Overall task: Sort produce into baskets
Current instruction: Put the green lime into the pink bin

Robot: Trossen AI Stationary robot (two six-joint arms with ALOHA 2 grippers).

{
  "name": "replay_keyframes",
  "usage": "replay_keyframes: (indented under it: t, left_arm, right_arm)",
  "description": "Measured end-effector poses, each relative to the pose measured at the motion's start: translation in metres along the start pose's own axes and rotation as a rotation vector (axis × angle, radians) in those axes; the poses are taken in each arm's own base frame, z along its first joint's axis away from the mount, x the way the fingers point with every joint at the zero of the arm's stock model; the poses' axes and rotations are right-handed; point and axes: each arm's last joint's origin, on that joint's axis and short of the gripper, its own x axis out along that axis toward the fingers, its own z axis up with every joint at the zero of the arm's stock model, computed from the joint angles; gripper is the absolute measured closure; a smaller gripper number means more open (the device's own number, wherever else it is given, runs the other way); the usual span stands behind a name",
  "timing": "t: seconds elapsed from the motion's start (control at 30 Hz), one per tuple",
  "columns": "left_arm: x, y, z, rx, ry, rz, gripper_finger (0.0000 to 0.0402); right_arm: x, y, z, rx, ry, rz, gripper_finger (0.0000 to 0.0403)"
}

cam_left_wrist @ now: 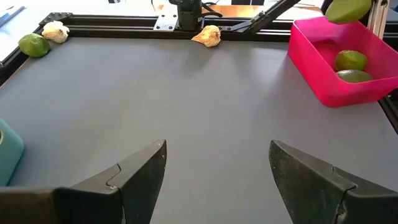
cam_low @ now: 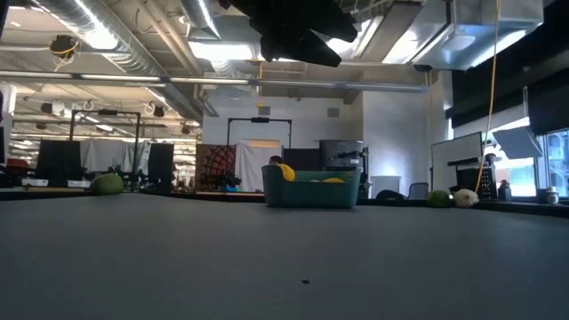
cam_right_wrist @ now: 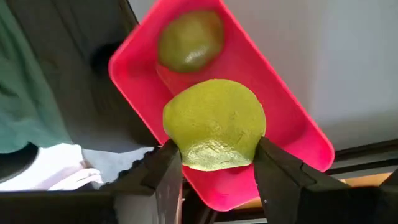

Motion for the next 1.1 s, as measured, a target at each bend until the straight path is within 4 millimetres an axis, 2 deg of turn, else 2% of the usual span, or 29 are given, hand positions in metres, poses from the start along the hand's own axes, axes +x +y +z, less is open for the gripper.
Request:
replay_keyframes:
  t: [0.43, 0.6, 0.73, 1.0, 1.1]
  left_arm:
    - [0.0, 0.0, 0.0, 0.0, 0.0, 0.0, 0.0121]
    - [0.0, 0.0, 0.0, -0.001, 0.0, 0.0, 0.0121]
    - [0.0, 0.0, 0.0, -0.001, 0.0, 0.0, 0.0121]
    - [0.0, 0.0, 0.0, -0.005, 0.0, 0.0, 0.0121]
    - [0.0, 0.0, 0.0, -0.007, 0.0, 0.0, 0.0121]
  right_arm:
    - [0.057, 0.004, -0.006, -0.021, 0.117, -0.228, 0.0235]
    - [0.074, 0.003, -0.008, -0.015, 0.156, -0.29, 0.0235]
    - [0.081, 0.002, -0.008, 0.006, 0.151, -0.318, 0.0235]
    - [0.082, 0.002, -0.008, 0.011, 0.151, -0.323, 0.0235]
    - [0.082, 0.002, -0.008, 0.012, 0.151, -0.323, 0.0223]
